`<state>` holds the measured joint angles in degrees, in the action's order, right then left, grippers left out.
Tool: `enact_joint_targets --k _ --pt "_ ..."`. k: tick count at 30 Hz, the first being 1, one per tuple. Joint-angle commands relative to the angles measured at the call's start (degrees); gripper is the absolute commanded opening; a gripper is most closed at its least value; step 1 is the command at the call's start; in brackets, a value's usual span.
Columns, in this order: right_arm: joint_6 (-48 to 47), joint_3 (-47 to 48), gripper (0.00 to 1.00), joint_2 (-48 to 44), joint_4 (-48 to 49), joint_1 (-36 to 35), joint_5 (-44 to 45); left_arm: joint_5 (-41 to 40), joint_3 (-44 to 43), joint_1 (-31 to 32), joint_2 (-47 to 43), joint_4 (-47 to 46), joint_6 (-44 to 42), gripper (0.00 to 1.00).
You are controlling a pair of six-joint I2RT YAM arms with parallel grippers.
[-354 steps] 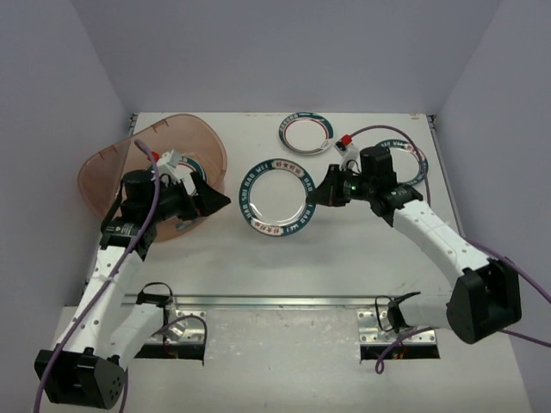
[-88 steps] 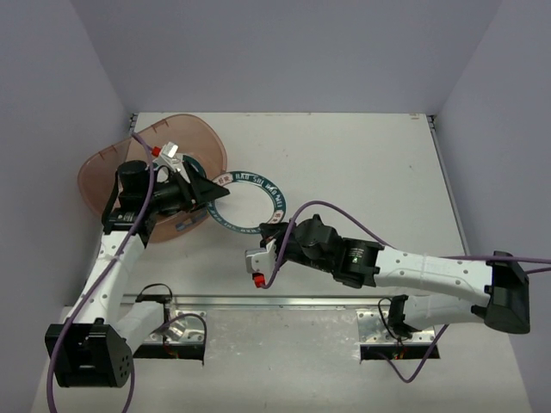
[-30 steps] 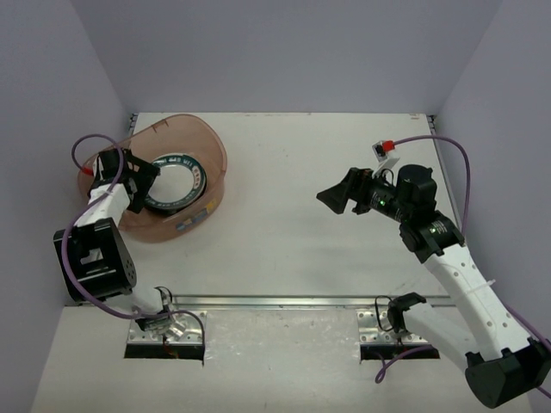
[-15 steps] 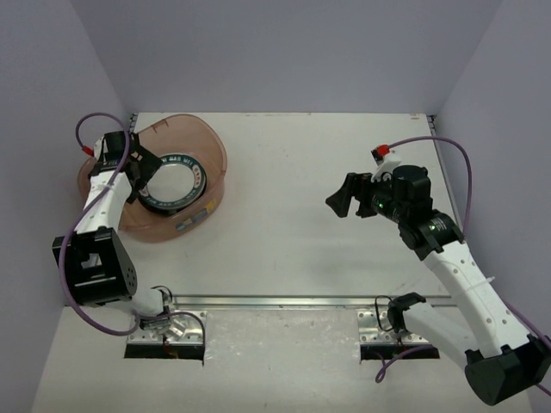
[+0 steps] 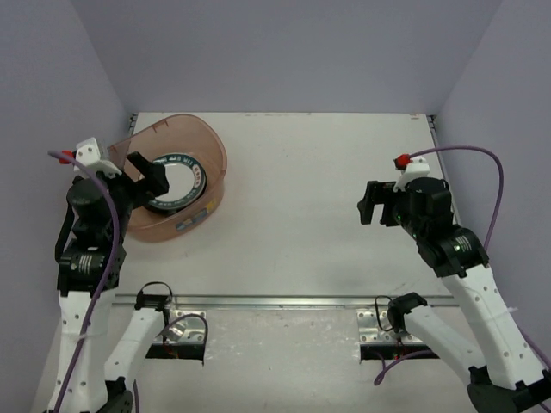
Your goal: Place the plates into the plastic bin on the countertop
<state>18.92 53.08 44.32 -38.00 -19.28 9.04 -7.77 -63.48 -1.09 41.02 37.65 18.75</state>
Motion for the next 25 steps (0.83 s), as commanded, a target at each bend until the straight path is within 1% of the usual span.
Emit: enact_joint_targets --k 1,2,4,5,6,12,17,25 --pt "-2.7 -0.6 0.99 -8.5 -0.8 -0.8 -2.2 6.5 4.3 3.7 -7.5 -1.4 -7.4 1.0" --pt "-3.4 -0.6 0.99 -8.5 -1.0 -0.7 -2.7 6.5 4.9 4.2 -7.5 -1.4 -7.6 1.0" --pt "-3.8 -1.7 0.99 -11.3 -1.4 -1.2 -1.0 2.4 5.6 4.9 -11.4 -0.6 -8.1 1.0" --pt "-3.7 -2.2 0.99 -12.2 -1.3 -1.6 -0.8 2.2 5.9 5.0 -12.4 -0.6 -8.0 1.0" --pt "-4.0 -3.2 0.99 -13.7 -1.0 -1.9 -0.8 0.1 6.5 5.0 -14.5 -0.6 -7.8 1.0" --pt "-5.1 -4.5 0.99 -17.0 -0.2 -2.0 1.6 1.0 11.1 5.0 -18.5 -2.6 -6.9 1.0" --pt "-4.5 -5.9 0.99 -17.0 0.8 -2.0 2.1 -0.1 11.9 5.0 -19.1 -3.2 -6.1 1.0" --pt "-3.8 -5.9 0.99 -15.9 1.1 -2.0 2.8 0.5 12.2 5.0 -17.0 -4.0 -5.4 1.0"
